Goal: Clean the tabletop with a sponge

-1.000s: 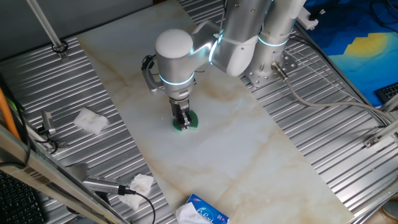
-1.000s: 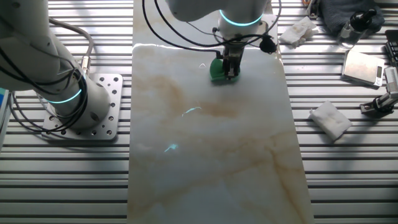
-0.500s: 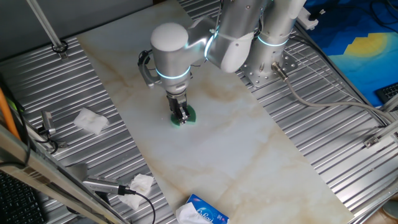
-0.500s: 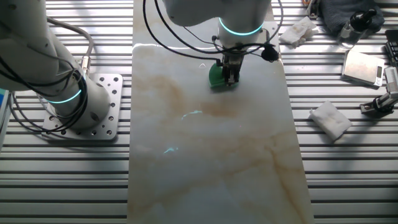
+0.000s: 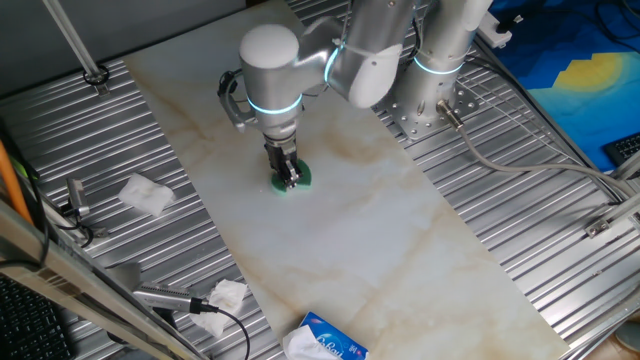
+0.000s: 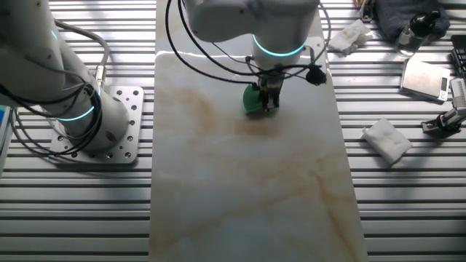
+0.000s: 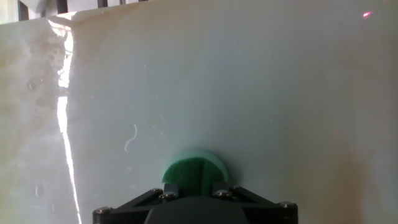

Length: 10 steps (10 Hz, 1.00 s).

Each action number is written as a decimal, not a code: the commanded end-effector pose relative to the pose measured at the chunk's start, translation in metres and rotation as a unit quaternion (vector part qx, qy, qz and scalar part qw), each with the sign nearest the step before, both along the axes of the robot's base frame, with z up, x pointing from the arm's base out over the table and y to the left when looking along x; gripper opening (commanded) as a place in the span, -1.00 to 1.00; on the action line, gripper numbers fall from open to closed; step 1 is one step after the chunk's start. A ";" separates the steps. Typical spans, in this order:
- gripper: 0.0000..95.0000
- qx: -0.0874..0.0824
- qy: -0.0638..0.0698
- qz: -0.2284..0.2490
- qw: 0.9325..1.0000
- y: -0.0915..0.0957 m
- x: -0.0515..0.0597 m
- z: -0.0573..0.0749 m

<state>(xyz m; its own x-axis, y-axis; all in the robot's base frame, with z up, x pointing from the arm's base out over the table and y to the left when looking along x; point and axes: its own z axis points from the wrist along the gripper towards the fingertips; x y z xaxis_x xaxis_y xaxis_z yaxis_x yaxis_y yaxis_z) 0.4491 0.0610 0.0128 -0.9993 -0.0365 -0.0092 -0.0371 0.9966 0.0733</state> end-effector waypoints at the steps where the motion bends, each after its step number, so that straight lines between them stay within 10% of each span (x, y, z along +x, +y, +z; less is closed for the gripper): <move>1: -1.00 -0.001 -0.002 0.010 1.000 -0.010 0.002 -0.003; 10: -1.00 0.011 -0.002 0.043 0.999 -0.049 0.002 -0.003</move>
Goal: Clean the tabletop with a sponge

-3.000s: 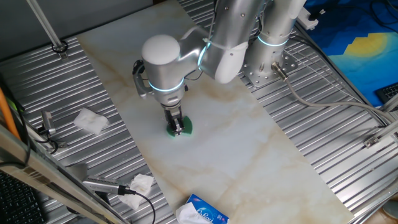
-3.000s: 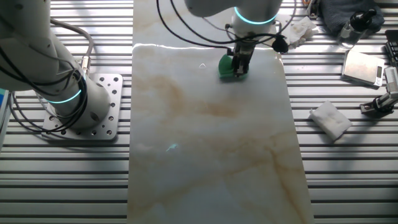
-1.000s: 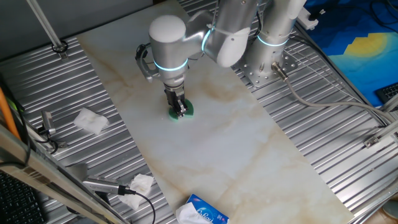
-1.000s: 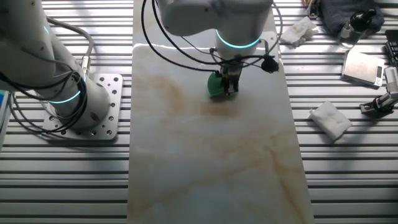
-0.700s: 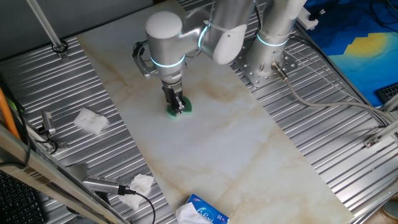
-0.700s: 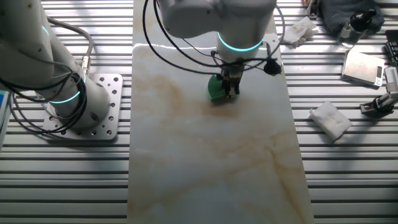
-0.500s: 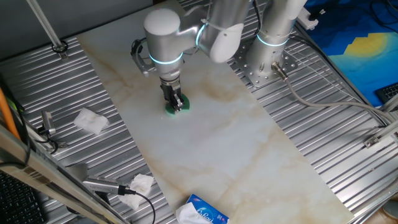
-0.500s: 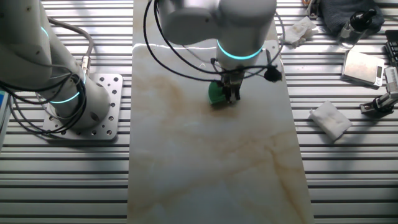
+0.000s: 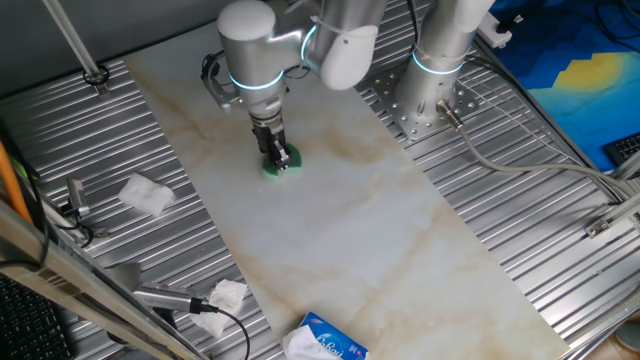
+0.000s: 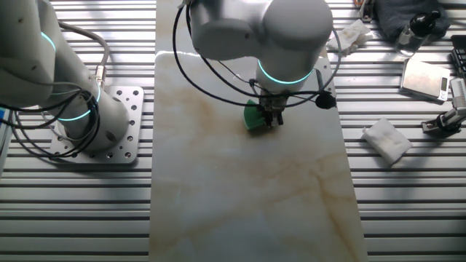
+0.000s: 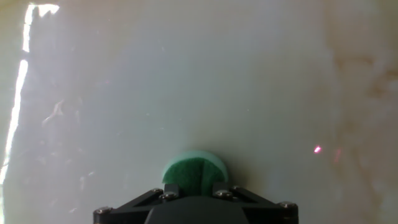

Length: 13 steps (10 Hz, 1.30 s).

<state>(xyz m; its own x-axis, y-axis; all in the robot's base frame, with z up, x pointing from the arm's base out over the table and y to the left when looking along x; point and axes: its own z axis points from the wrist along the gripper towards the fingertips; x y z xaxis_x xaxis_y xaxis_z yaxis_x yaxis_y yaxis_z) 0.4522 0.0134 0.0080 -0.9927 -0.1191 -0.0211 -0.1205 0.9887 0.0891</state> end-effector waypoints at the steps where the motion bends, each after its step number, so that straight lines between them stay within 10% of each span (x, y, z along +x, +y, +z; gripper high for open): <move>1: -1.00 0.005 0.004 0.001 1.000 -0.002 -0.002 0.003; 13: -1.00 0.004 0.008 -0.028 1.000 0.022 -0.007 0.000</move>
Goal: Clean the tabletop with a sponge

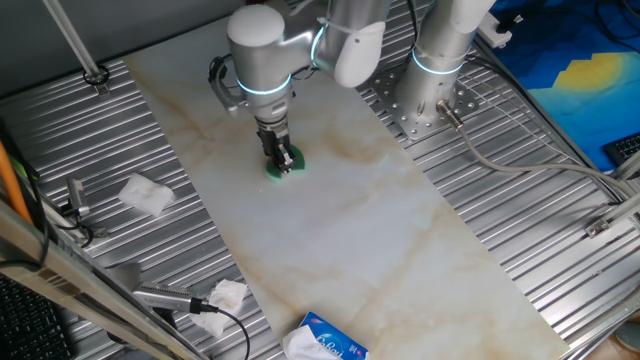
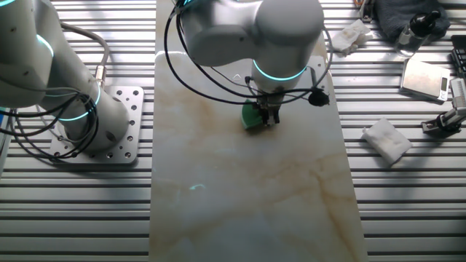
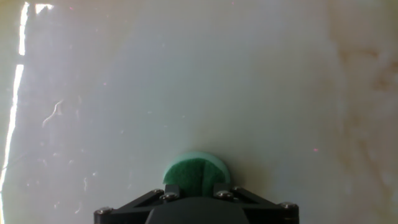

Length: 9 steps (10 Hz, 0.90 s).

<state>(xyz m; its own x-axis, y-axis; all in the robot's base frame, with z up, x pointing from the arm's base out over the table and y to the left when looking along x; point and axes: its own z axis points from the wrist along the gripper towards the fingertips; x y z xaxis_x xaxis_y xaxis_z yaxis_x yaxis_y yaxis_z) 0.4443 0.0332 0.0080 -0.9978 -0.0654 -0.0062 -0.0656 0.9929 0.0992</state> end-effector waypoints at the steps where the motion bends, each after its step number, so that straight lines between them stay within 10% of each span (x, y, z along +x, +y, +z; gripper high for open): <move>1: -1.00 0.000 0.000 -0.003 1.000 0.004 0.000 -0.001; 9: -1.00 -0.003 0.002 -0.039 0.999 0.056 -0.007 -0.001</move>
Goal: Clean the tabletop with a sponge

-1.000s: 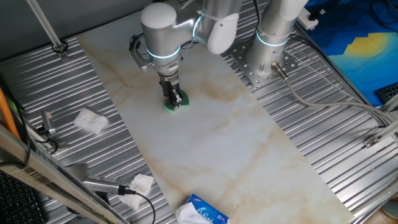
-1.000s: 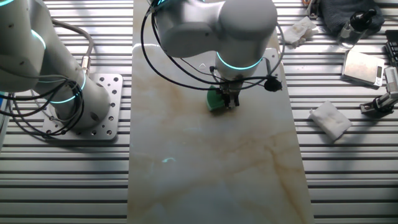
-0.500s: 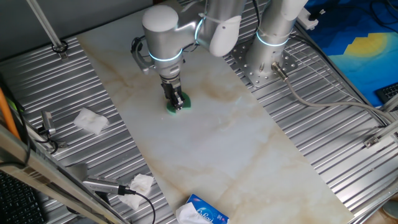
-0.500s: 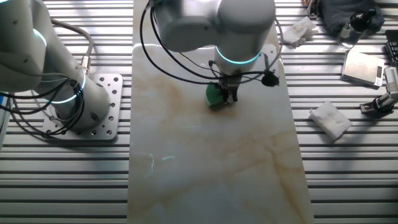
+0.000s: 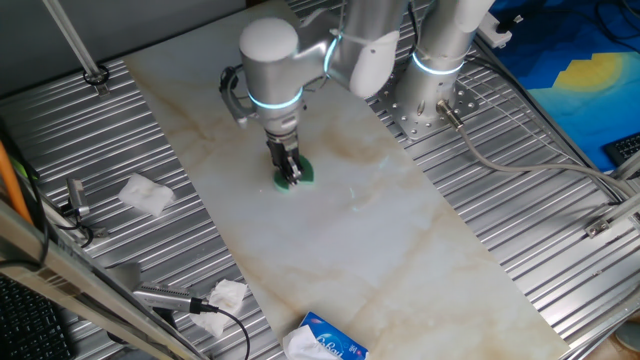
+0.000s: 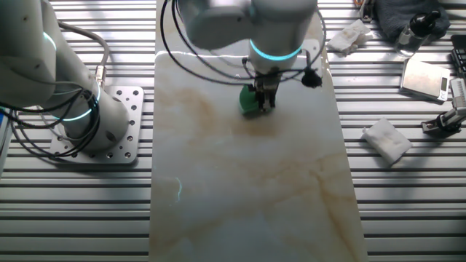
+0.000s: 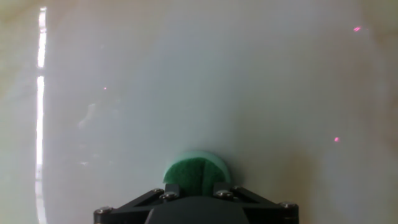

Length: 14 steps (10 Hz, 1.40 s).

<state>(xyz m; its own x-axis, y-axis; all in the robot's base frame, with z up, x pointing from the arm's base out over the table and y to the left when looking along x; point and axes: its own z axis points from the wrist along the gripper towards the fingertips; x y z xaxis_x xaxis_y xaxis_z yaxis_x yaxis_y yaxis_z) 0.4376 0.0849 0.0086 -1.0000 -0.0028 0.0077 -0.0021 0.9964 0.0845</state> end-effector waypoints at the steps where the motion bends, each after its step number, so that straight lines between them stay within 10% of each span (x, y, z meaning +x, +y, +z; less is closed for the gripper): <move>1: -1.00 0.002 -0.007 -0.018 1.000 0.018 0.000 -0.004; 3: -1.00 -0.068 -0.008 0.001 0.998 0.027 0.000 -0.003; 4: -1.00 -0.036 -0.006 -0.006 0.999 0.026 0.000 0.001; 14: -1.00 -0.028 -0.007 -0.012 1.000 0.027 0.000 0.002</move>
